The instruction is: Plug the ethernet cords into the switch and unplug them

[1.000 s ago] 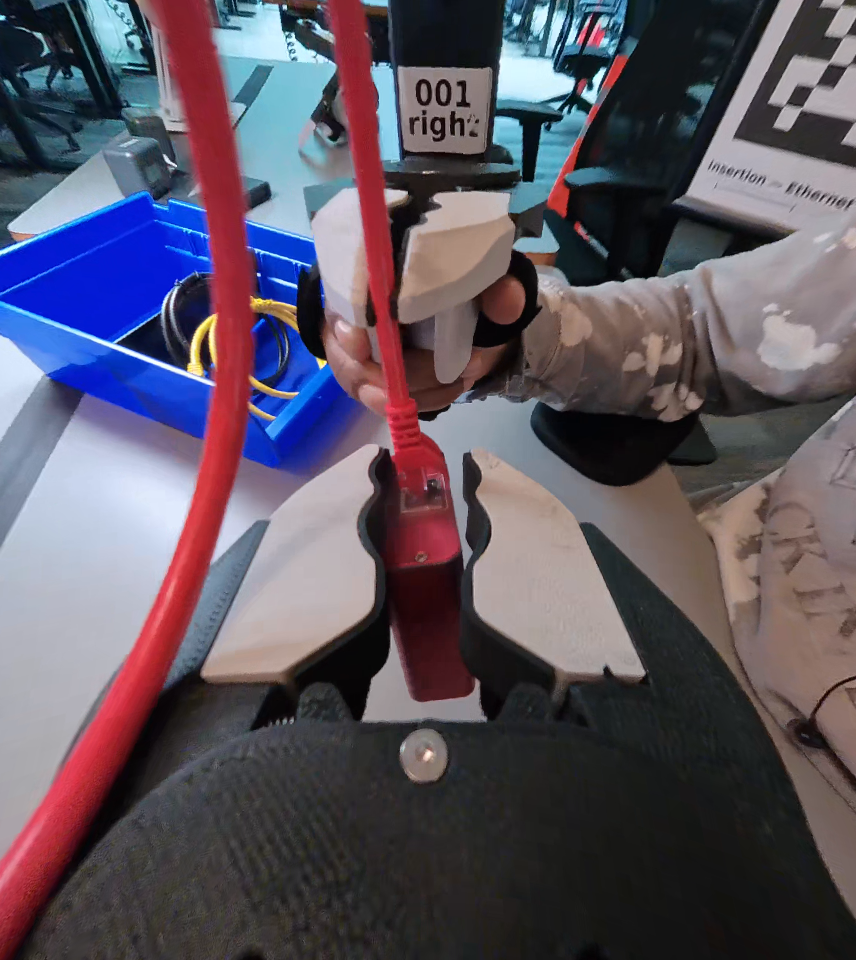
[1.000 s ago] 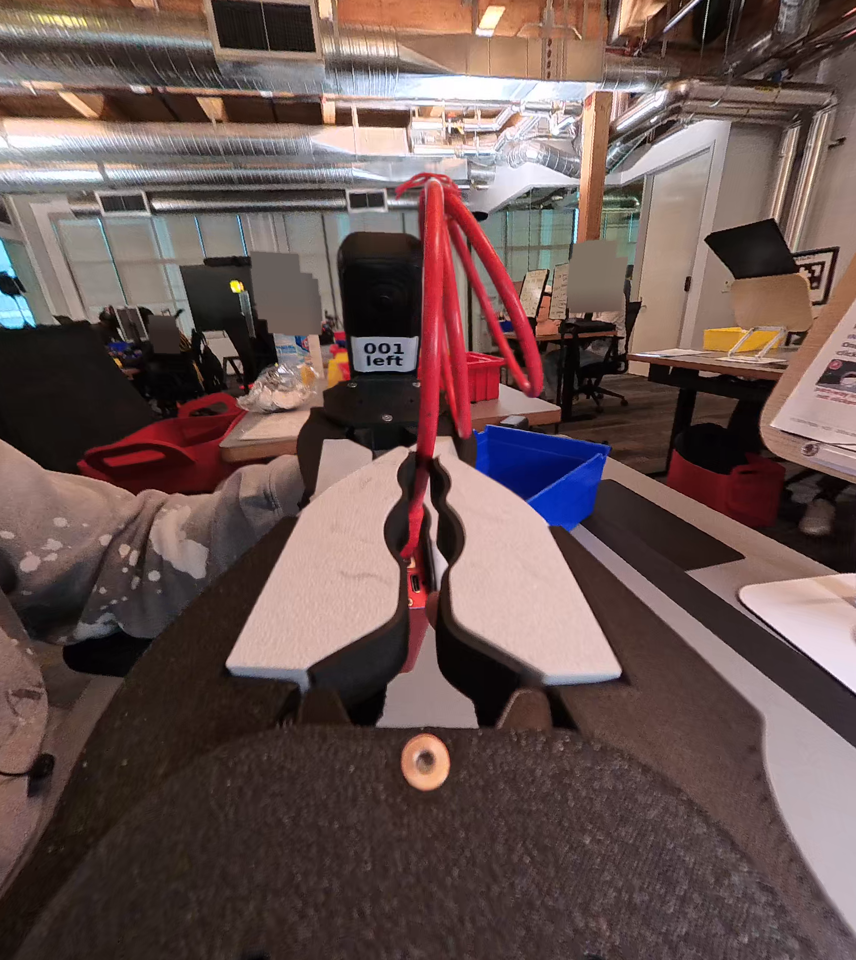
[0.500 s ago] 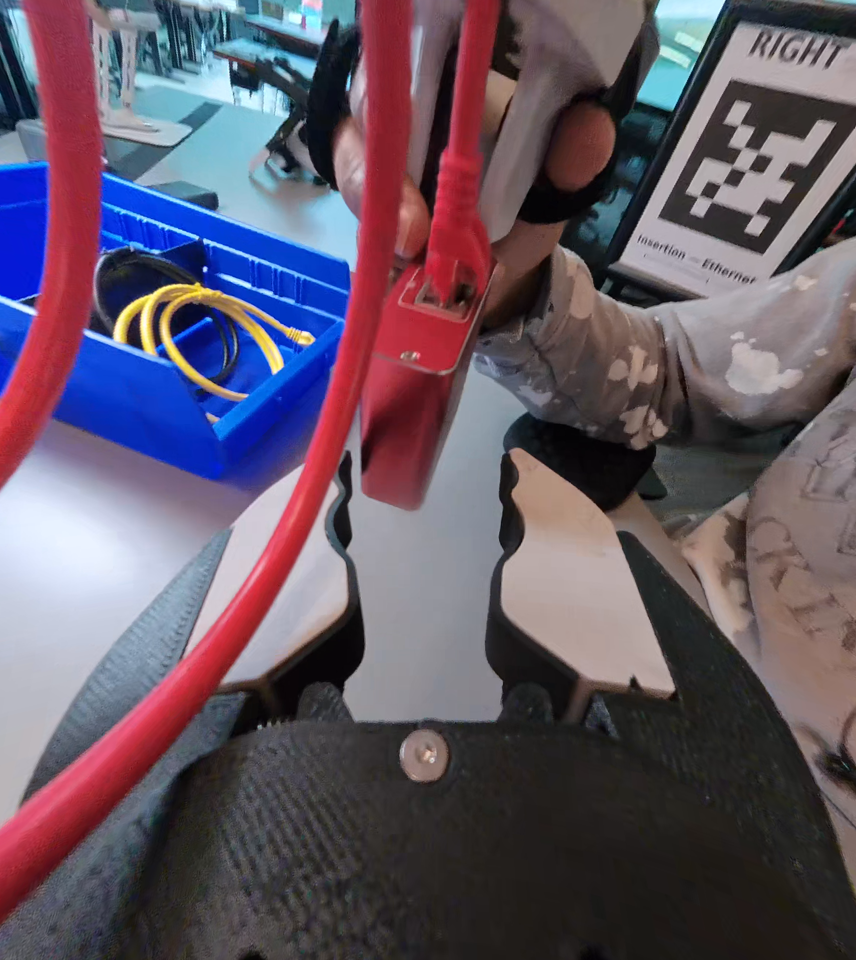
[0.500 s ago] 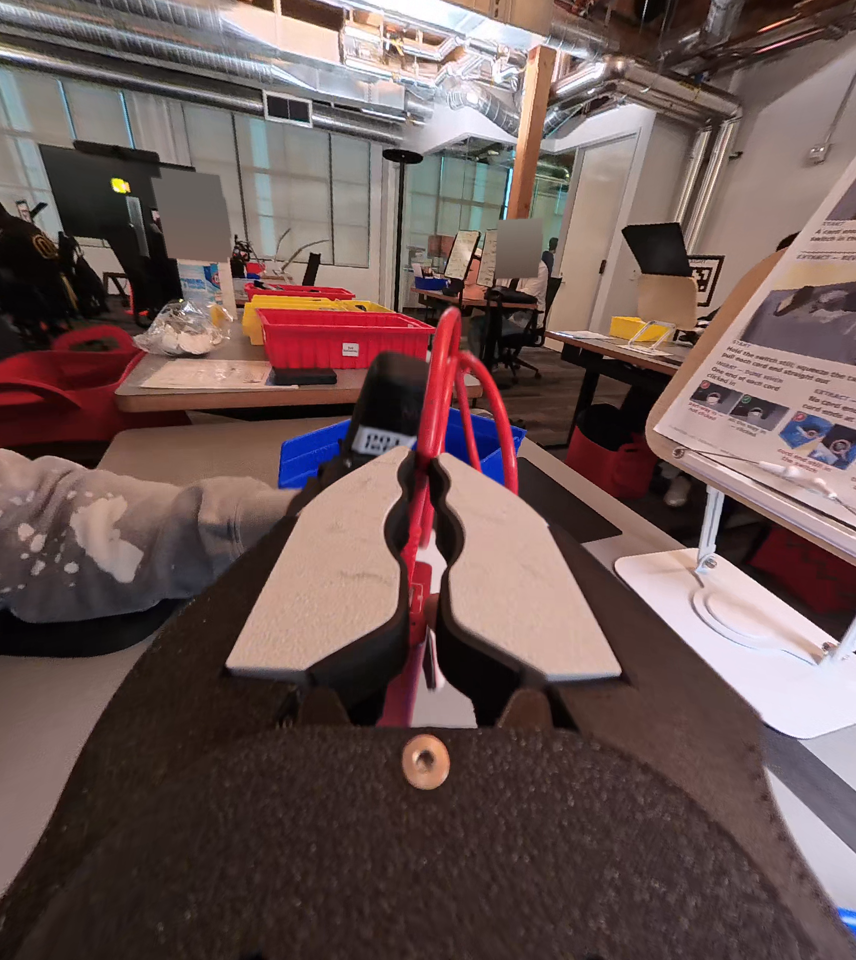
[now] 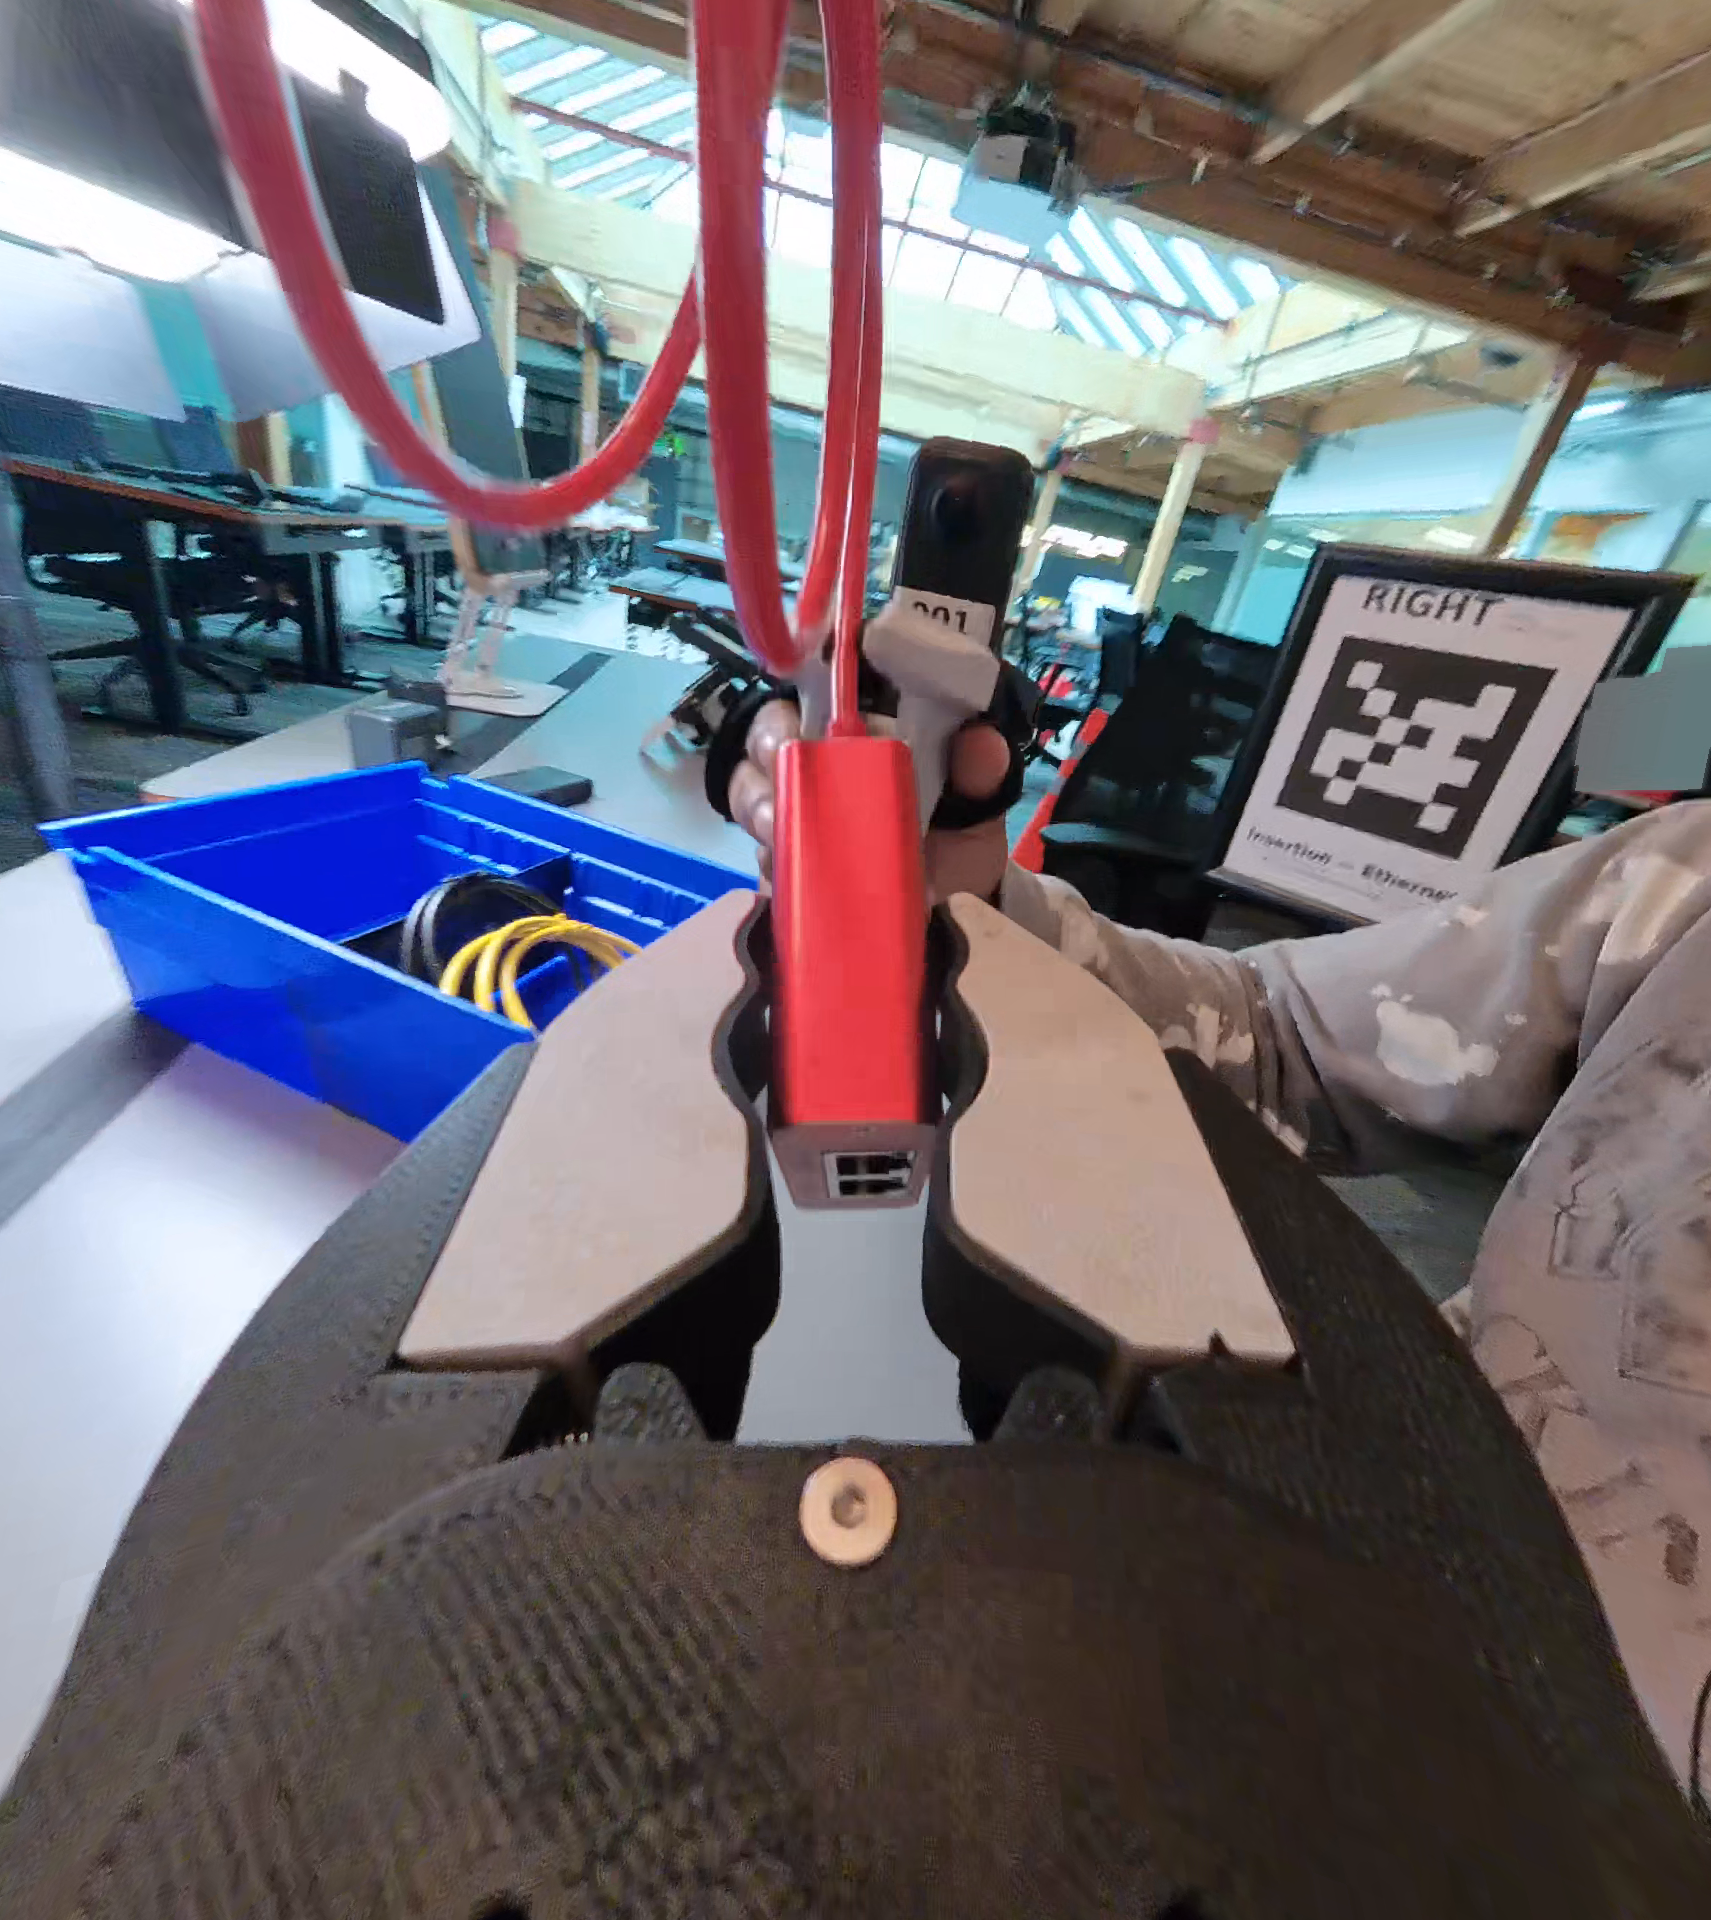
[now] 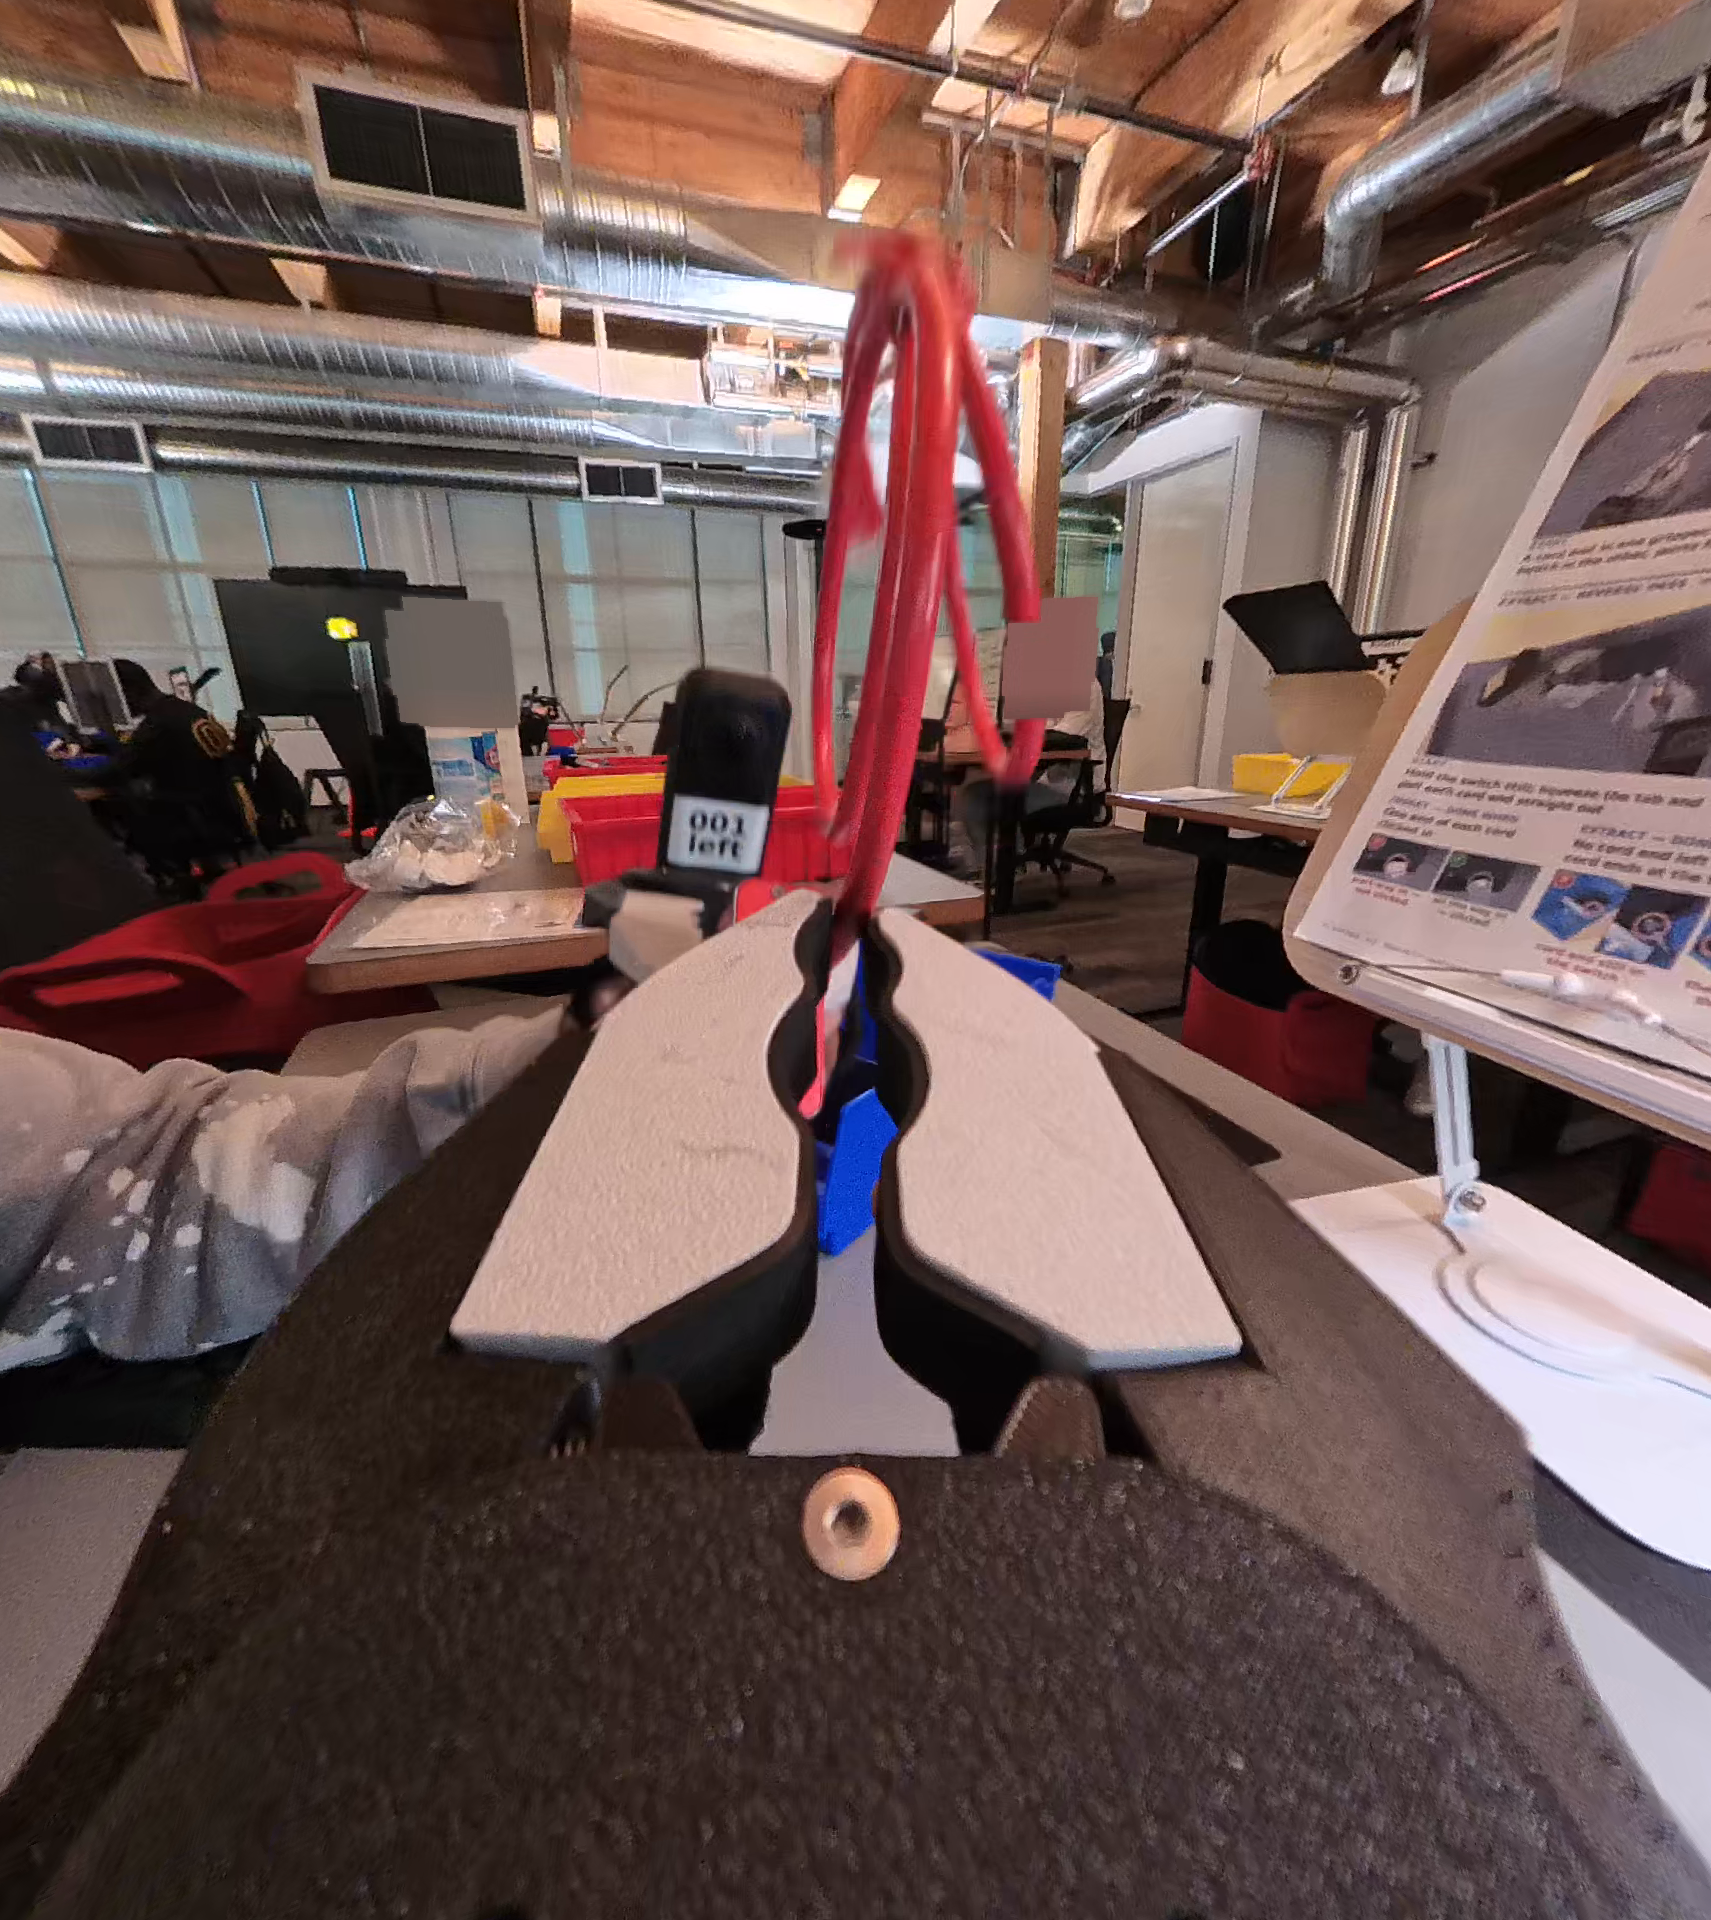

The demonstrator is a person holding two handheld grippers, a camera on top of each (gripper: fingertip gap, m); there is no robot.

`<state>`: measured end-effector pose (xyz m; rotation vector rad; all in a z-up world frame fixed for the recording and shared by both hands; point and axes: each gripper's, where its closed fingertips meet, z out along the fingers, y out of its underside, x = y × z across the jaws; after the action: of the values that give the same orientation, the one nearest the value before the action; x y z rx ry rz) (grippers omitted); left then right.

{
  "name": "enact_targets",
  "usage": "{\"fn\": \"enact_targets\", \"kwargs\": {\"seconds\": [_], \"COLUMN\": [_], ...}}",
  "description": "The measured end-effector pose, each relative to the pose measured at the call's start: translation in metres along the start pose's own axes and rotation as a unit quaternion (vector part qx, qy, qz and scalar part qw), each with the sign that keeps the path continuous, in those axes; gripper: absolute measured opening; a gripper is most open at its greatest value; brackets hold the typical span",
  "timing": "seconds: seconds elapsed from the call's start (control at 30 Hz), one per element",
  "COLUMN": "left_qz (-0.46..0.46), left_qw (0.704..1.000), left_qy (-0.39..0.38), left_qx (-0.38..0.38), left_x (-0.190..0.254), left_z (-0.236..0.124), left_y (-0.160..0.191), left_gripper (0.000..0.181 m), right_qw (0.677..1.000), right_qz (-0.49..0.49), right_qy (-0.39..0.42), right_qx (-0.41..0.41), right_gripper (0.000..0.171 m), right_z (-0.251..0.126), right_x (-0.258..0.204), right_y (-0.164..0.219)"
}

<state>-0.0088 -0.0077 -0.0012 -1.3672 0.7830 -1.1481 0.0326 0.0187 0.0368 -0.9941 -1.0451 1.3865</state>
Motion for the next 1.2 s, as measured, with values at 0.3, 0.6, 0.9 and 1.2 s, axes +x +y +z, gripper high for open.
{"fn": "enact_targets", "kwargs": {"seconds": [0.3,0.6,0.9,1.2], "left_qz": [0.001,-0.012,-0.015,0.026], "left_qw": [0.999,0.992,0.994,0.998], "left_qy": [-0.04,-0.023,-0.026,0.017], "left_qx": [-0.021,-0.125,-0.106,-0.051], "left_x": [0.006,0.019,0.023,0.044], "left_z": [-0.025,-0.016,-0.012,-0.007], "left_y": [-0.026,0.0,-0.008,-0.024], "left_gripper": [0.029,0.028,0.028,0.036], "right_qw": [0.996,0.987,0.989,0.986], "right_qz": [0.055,0.078,0.078,0.077], "right_qy": [-0.053,-0.118,-0.116,-0.146], "right_qx": [-0.04,-0.072,-0.058,-0.001], "right_gripper": [0.022,0.017,0.021,0.015], "right_z": [0.023,0.035,0.034,0.03], "right_x": [-0.017,-0.047,-0.049,-0.064], "right_y": [0.043,0.062,0.058,0.036]}}
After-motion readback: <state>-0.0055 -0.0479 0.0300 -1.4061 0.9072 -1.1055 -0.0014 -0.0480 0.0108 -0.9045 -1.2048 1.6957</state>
